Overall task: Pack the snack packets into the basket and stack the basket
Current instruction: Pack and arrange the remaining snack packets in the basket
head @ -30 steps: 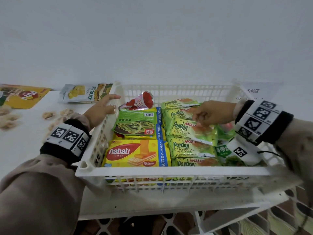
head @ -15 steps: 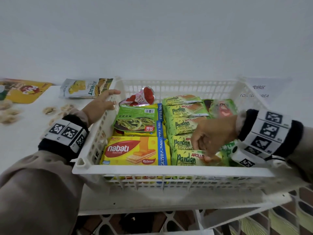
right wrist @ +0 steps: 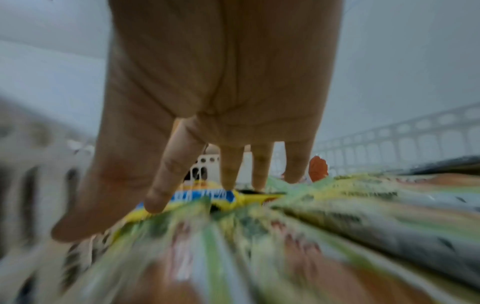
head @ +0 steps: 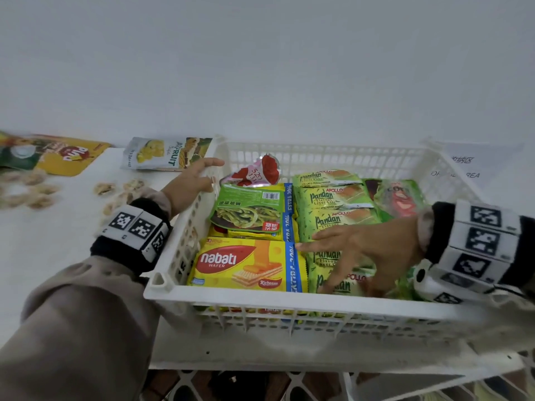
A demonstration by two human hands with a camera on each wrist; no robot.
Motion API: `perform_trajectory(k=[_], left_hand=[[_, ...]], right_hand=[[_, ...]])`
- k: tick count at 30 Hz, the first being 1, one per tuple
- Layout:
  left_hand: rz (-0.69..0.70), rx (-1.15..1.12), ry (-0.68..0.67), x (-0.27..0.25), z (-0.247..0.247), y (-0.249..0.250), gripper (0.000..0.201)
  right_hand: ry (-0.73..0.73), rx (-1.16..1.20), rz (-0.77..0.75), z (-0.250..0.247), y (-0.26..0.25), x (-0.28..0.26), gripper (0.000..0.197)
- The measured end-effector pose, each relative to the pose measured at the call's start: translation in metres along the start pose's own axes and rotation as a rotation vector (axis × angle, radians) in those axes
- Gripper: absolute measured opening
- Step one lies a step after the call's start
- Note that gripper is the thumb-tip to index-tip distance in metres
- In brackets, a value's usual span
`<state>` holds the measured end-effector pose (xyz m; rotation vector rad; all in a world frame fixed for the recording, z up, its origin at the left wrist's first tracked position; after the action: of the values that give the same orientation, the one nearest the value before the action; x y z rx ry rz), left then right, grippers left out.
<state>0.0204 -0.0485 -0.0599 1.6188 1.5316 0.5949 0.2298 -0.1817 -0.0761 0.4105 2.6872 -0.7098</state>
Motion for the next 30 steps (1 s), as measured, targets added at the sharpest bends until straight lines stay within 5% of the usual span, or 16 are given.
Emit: perform_trajectory(k=[4, 7, 13, 16, 24, 30], left_hand=[[0.001, -0.002, -0.026, -0.003, 0.000, 0.002, 0.054], [-0.012, 0.001, -0.023, -0.003, 0.000, 0.002, 0.052], [0.000, 0.025, 0.010, -0.001, -0.001, 0.001, 0.053], [0.014, 0.003, 0.004, 0.000, -0.001, 0.001, 0.051], [0.030, 0.025, -0.002, 0.003, -0.001, 0.001, 0.050], [0.006, 0.067, -0.041, 0.006, 0.001, -0.002, 0.050]], right_hand=[[0.193, 0.213, 0.160, -0.053, 0.004, 0.004, 0.051], [0.374, 0.135, 0.265, -0.093, 0.021, 0.028, 0.049], [0.102, 0.002, 0.430, -0.081, 0.050, 0.095, 0.086], [0.060, -0.031, 0.457, -0.078, 0.054, 0.108, 0.089], [0.146, -0.176, 0.360, -0.096, 0.033, 0.103, 0.042], [0.528, -0.375, 0.508, -0.148, 0.020, 0.028, 0.028]])
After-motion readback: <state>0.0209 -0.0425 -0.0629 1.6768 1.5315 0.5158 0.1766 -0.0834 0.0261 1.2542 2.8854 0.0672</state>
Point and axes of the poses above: each hand's wrist, its own x-axis towards the middle knuckle, its own z-axis out of the palm, y = z × x, the point moved 7 cm from there along x, towards the middle knuckle, and after that the axes turned 14 degrees about -z, right-handed, at the moved point
